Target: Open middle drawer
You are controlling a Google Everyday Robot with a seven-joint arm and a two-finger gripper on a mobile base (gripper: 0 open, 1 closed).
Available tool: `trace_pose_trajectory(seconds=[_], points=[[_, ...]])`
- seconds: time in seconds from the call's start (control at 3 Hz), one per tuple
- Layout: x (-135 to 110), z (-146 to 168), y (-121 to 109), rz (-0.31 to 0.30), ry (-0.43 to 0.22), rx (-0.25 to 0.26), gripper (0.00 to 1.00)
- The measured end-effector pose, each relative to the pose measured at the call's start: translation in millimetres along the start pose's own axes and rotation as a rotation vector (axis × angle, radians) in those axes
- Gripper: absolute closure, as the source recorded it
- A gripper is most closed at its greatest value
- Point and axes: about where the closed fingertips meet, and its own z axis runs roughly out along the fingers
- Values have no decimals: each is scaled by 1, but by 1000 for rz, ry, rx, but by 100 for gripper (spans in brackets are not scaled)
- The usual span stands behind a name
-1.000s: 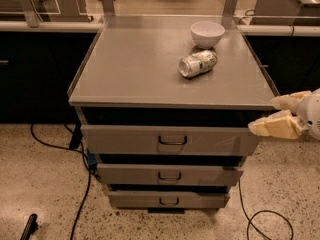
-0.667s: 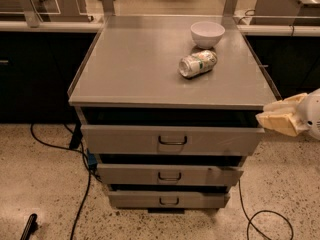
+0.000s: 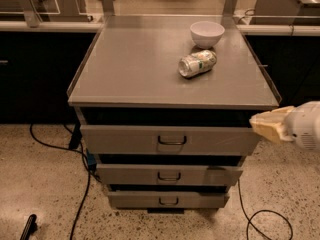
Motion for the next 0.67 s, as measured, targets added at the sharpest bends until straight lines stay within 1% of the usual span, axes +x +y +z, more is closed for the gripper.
trace_pose_trajectory(seconds=[0.33, 0.67], points=[[21, 44, 16, 84, -101, 7, 100], [45, 81, 30, 210, -197, 35, 100]])
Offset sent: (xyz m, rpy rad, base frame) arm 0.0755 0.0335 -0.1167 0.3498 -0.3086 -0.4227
